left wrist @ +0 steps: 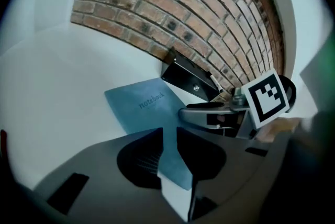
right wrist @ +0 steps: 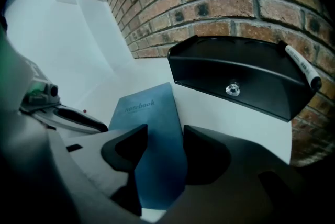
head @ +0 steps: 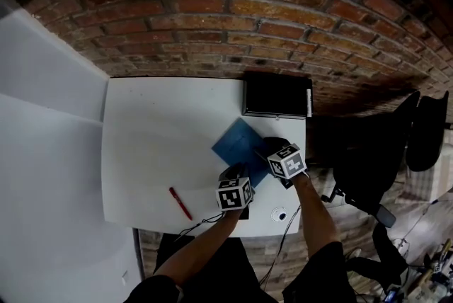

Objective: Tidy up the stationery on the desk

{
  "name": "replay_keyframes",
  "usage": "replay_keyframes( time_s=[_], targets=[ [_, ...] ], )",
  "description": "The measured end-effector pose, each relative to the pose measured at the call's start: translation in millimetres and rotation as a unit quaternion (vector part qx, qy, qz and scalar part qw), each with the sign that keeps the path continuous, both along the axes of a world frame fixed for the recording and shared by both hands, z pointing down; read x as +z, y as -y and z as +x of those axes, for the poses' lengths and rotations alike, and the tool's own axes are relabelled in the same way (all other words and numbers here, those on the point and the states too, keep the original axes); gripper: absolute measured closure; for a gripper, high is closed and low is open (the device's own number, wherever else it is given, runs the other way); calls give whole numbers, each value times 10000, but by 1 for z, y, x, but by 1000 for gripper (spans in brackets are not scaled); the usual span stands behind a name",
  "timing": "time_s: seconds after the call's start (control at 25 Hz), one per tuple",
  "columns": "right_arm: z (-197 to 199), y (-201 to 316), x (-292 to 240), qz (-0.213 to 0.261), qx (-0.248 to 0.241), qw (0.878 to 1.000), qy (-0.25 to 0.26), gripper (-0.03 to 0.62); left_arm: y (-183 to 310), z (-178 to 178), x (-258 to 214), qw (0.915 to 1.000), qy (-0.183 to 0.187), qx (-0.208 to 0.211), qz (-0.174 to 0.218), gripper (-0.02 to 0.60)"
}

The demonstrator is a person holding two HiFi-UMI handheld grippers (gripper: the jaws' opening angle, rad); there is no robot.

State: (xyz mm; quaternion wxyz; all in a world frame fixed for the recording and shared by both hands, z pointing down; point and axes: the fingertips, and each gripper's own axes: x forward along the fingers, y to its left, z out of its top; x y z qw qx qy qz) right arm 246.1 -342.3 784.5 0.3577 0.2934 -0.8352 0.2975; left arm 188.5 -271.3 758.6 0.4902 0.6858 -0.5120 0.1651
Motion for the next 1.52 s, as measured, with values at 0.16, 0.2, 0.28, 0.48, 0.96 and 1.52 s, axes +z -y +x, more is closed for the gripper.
replay_keyframes(
  time_s=[0.16,0.2,0.28,0.48,0.96,1.52],
  targets=[
    [0,-4,0,-31,228,9995,-238,368,-9,-14,7,9997,97,-93,-214,489],
    [-1,-5,0,-60,282,9993,-258,368,-13,-20,11,9995,166,-97,-259,487],
    [-2,-9,-1,-101,408,9987,-278,368,-17,-27,15,9993,276,-14,-266,481],
    [-8,-21,-1,-247,776,9966,-152,368,-20,-38,16,9990,317,112,-288,414],
    [-26,-60,-2,-738,1603,9841,220,368,-29,-70,23,9944,771,721,-60,403],
    [-81,-81,-4,-1013,2109,9704,596,382,-11,-133,20,9875,956,1233,-211,403]
  ],
)
